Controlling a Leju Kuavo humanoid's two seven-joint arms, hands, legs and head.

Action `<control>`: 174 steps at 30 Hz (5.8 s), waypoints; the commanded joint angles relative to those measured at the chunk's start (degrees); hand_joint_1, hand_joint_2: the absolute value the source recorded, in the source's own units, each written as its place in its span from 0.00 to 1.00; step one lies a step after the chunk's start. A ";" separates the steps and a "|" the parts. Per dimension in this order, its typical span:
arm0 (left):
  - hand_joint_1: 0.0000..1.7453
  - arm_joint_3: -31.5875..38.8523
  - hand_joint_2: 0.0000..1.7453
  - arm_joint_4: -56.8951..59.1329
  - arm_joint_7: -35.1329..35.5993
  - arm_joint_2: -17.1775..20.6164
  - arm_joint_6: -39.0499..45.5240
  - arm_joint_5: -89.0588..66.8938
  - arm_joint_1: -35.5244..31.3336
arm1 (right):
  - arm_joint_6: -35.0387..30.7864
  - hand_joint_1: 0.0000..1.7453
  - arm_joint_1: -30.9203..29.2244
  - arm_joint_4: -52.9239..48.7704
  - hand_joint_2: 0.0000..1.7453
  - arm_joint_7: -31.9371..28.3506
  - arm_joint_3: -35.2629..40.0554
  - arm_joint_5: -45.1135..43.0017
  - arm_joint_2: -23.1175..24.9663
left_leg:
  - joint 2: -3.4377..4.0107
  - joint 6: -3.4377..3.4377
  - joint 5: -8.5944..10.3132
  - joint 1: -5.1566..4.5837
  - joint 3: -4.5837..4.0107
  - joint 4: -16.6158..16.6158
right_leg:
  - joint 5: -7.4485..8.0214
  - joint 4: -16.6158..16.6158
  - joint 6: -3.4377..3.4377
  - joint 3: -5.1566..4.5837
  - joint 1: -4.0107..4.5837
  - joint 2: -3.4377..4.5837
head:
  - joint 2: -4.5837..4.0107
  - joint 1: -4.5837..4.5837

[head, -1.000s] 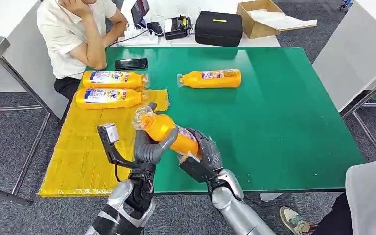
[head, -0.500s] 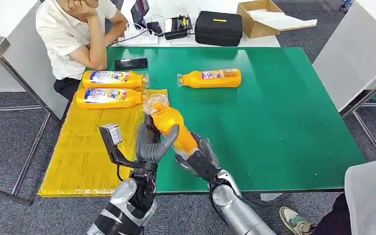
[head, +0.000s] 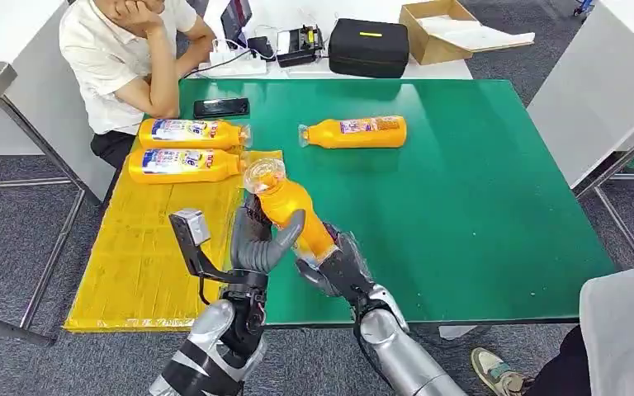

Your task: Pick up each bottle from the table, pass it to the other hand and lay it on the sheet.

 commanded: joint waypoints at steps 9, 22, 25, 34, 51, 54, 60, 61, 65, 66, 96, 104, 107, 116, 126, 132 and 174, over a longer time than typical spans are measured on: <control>1.00 -3.00 1.00 2.87 1.84 1.55 0.87 -4.31 -1.62 | -5.68 0.00 -0.65 2.10 1.00 -0.08 -2.20 2.82 -1.03 | 0.09 0.00 -0.11 0.03 0.28 -0.02 | -0.09 -0.06 -0.20 0.30 0.07 -0.01 | 0.00 0.00; 1.00 -4.65 1.00 0.19 0.15 3.44 4.99 -14.18 -1.62 | -10.46 0.00 0.34 1.66 1.00 0.00 -2.84 6.68 -1.18 | 0.13 -0.01 -0.15 0.05 0.34 -0.01 | -0.11 -0.06 -0.25 0.36 0.10 0.02 | 0.00 0.00; 1.00 -4.12 1.00 -0.31 0.31 3.91 4.95 -16.58 -1.87 | -10.64 0.00 1.05 0.36 1.00 -0.08 -3.55 6.95 -1.60 | 0.08 -0.01 -0.07 0.01 0.19 -0.04 | -0.05 -0.05 -0.17 0.20 0.04 0.00 | 0.00 0.00; 1.00 -3.80 1.00 -0.71 0.39 3.88 4.59 -16.93 -1.72 | -11.16 0.00 1.30 -0.10 1.00 -0.09 -3.63 7.67 -1.74 | 0.16 -0.01 -0.19 0.04 0.36 0.04 | -0.15 0.00 -0.30 0.37 0.11 0.03 | 0.00 0.00; 1.00 -3.00 1.00 6.80 3.25 6.68 13.19 -43.12 -5.92 | -10.31 0.00 4.36 -2.69 1.00 -0.36 -9.01 8.86 -2.23 | 0.06 -0.01 -0.08 0.02 0.27 -0.04 | -0.07 -0.05 -0.22 0.28 0.07 -0.04 | 0.00 0.00; 1.00 -2.83 1.00 6.79 3.25 6.80 13.18 -43.10 -5.94 | -10.26 0.00 4.36 -2.68 1.00 -0.36 -9.14 8.80 -2.38 | 0.13 0.00 -0.11 0.03 0.28 -0.02 | -0.07 -0.06 -0.22 0.29 0.07 0.03 | 0.00 0.00; 1.00 -0.35 1.00 5.43 4.61 6.75 11.93 -49.99 -4.83 | -10.80 0.00 5.68 -4.43 1.00 -0.91 -12.77 9.54 -2.38 | 0.04 -0.01 -0.07 0.02 0.18 -0.02 | -0.07 -0.04 -0.18 0.20 0.06 -0.04 | 0.00 0.00; 1.00 -0.56 1.00 5.25 5.12 7.16 12.24 -52.27 -4.84 | -11.29 0.00 6.19 -5.23 1.00 -1.02 -13.96 9.45 -2.66 | 0.09 -0.01 -0.17 0.05 0.34 0.02 | -0.15 -0.03 -0.28 0.37 0.11 -0.03 | 0.00 0.00; 1.00 -0.90 1.00 5.20 6.26 7.91 12.46 -55.40 -5.08 | -11.20 0.00 6.52 -6.29 1.00 -1.00 -15.15 9.49 -3.22 | 0.09 0.00 -0.08 0.01 0.18 -0.02 | -0.06 -0.04 -0.17 0.19 0.05 0.01 | 0.00 0.00; 1.00 -1.35 1.00 5.54 7.13 8.18 12.11 -56.98 -5.39 | -11.09 0.00 6.76 -6.84 1.00 -0.93 -15.52 9.53 -2.99 | 0.08 0.00 -0.06 -0.01 0.13 -0.01 | -0.04 -0.02 -0.14 0.12 0.02 0.01 | 0.00 0.00; 1.00 3.13 1.00 21.54 26.75 8.01 8.11 -99.24 -13.93 | -6.06 0.00 10.22 -8.93 1.00 -1.58 -24.47 12.70 -0.88 | 0.04 -0.01 -0.06 0.03 0.11 0.00 | -0.05 -0.02 -0.16 0.13 0.06 -0.03 | 0.00 0.00; 1.00 4.01 1.00 23.80 27.73 7.61 7.92 -100.00 -14.88 | -5.85 0.00 10.09 -8.67 1.00 -1.51 -24.75 12.82 -0.58 | 0.09 -0.01 -0.13 0.04 0.22 0.05 | -0.12 0.01 -0.23 0.25 0.09 -0.02 | 0.00 0.00; 1.00 4.91 1.00 25.81 28.77 7.06 6.65 -100.45 -15.65 | -5.52 0.00 9.92 -8.19 1.00 -1.45 -24.85 12.93 -0.33 | 0.11 -0.01 -0.14 0.06 0.24 0.06 | -0.12 0.00 -0.25 0.27 0.11 0.00 | 0.00 0.00; 1.00 9.13 1.00 38.22 30.28 4.76 3.92 -99.52 -21.50 | -4.73 0.00 7.22 -3.99 1.00 -1.59 -23.71 13.92 0.31 | 0.14 -0.01 -0.07 0.05 0.12 0.04 | -0.03 -0.01 -0.18 0.13 0.09 0.06 | 0.00 0.00; 1.00 12.57 1.00 46.30 29.17 4.33 3.20 -97.69 -24.93 | -4.40 0.00 3.52 0.56 1.00 -2.71 -20.98 14.19 0.74 | 0.32 -0.01 -0.12 0.06 0.24 0.05 | -0.03 0.01 -0.23 0.22 0.10 0.22 | 0.00 0.00; 0.81 16.00 1.00 47.35 26.19 3.71 0.37 -93.90 -25.33 | -4.34 0.00 2.71 1.51 1.00 -2.90 -19.87 13.73 0.64 | 0.26 -0.01 -0.14 0.08 0.24 0.10 | -0.07 0.03 -0.23 0.25 0.13 0.15 | 0.00 0.00; 0.00 12.49 1.00 32.23 11.10 2.53 20.27 -89.00 -15.01 | -7.62 0.00 3.74 2.58 1.00 -4.54 -18.11 12.09 0.25 | 0.15 0.00 -0.15 0.05 0.32 0.03 | -0.12 -0.02 -0.23 0.35 0.09 0.05 | 0.00 0.00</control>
